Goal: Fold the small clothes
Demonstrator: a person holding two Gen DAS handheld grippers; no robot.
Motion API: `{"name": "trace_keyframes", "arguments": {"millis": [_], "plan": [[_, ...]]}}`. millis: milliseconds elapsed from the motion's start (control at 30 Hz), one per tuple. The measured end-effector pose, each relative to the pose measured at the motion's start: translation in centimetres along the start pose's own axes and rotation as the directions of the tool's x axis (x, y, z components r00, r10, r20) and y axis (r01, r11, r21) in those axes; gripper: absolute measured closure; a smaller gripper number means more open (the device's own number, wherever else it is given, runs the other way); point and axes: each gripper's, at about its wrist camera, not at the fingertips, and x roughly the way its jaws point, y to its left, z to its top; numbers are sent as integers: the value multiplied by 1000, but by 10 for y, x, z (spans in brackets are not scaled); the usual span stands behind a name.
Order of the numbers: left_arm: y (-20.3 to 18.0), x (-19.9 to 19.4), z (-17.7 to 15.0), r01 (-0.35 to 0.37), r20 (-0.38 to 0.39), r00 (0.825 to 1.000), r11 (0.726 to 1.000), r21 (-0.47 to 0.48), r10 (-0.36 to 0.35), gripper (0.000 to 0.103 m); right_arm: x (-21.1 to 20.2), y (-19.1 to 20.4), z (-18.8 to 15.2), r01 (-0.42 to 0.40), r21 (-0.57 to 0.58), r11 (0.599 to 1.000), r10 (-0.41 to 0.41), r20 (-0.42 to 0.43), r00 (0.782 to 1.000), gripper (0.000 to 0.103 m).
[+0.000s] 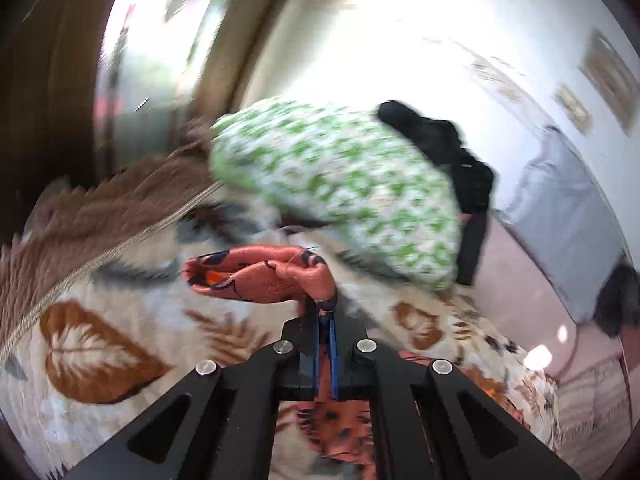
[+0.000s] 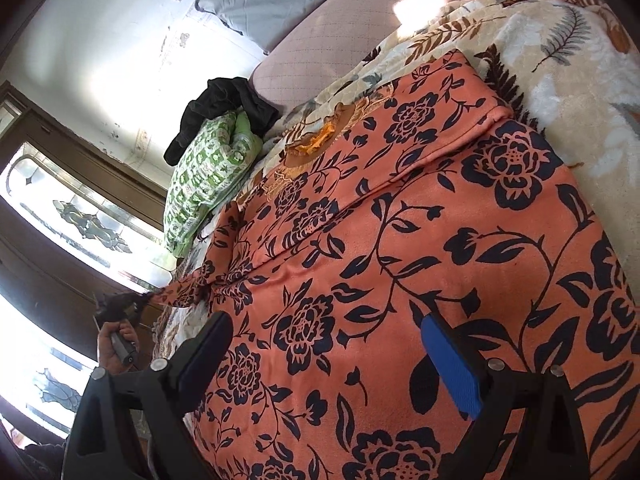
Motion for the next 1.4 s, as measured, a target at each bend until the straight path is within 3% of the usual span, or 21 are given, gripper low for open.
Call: {"name": "trace_keyframes", "arguments": {"millis": [67, 133, 200, 267, 333, 367, 400, 433, 467, 600, 700, 767, 933, 1033, 1200, 1367, 1400], "plan": [[-82, -17, -3, 118, 15, 993, 984, 137, -121, 100, -9, -3, 3, -24, 9, 1000, 24, 23, 999, 6], [-157, -26, -21, 226, -14, 973, 943, 245, -229, 100, -20, -4, 6, -42, 16, 999, 41, 60, 997, 6], [-226, -26, -52, 338, -88, 941, 882, 328, -328, 99, -32, -8, 9, -57, 35, 998, 54, 96, 994, 6], [-285, -13, -87, 405, -178, 914, 839, 362, -364, 99, -43, -14, 11, -66, 58, 996, 58, 128, 990, 6], [-329, 13, -131, 481, -337, 868, 784, 393, -364, 93, -51, -21, 12, -71, 84, 994, 58, 145, 988, 6], [-343, 32, -156, 492, -414, 851, 768, 411, -324, 76, -54, -25, 12, -68, 97, 993, 52, 156, 986, 6], [-346, 49, -180, 483, -482, 835, 770, 417, -263, 51, -57, -28, 13, -66, 110, 992, 47, 167, 985, 6], [-342, 68, -202, 467, -551, 813, 777, 422, -189, 46, -61, -31, 13, -68, 121, 990, 46, 176, 983, 6], [-330, 80, -215, 442, -578, 804, 792, 421, -141, 46, -63, -33, 13, -69, 130, 989, 44, 184, 982, 6], [-246, 91, -215, 325, -556, 828, 867, 377, -68, 46, -73, -40, 15, -69, 152, 986, 36, 211, 977, 6], [-177, 76, -190, 196, -451, 893, 904, 381, -3, 44, -71, -41, 18, -85, 176, 981, 49, 204, 978, 6], [-135, 74, -176, 124, -400, 916, 920, 371, 38, 41, -65, -37, 25, -109, 195, 975, 72, 187, 980, 6], [-75, 88, -167, 57, -373, 924, 940, 336, 77, 41, -36, -21, 82, -136, 186, 973, 109, 150, 983, 6], [-64, 97, -173, 68, -357, 932, 941, 332, 59, 41, 0, -36, 125, -122, 299, 946, 93, 110, 990, 6], [-60, 107, -182, 100, -332, 943, 935, 339, 19, 40, 43, -75, 143, -4, 490, 872, -36, 72, 997, 7], [-51, 114, -190, 119, -334, 943, 941, 318, -6, 33, 64, -78, 153, 80, 463, 883, -122, 60, 991, 10], [-51, 115, -189, 124, -337, 941, 942, 311, -13, 30, 68, -76, 156, 110, 444, 889, -147, 50, 988, 14]]}}
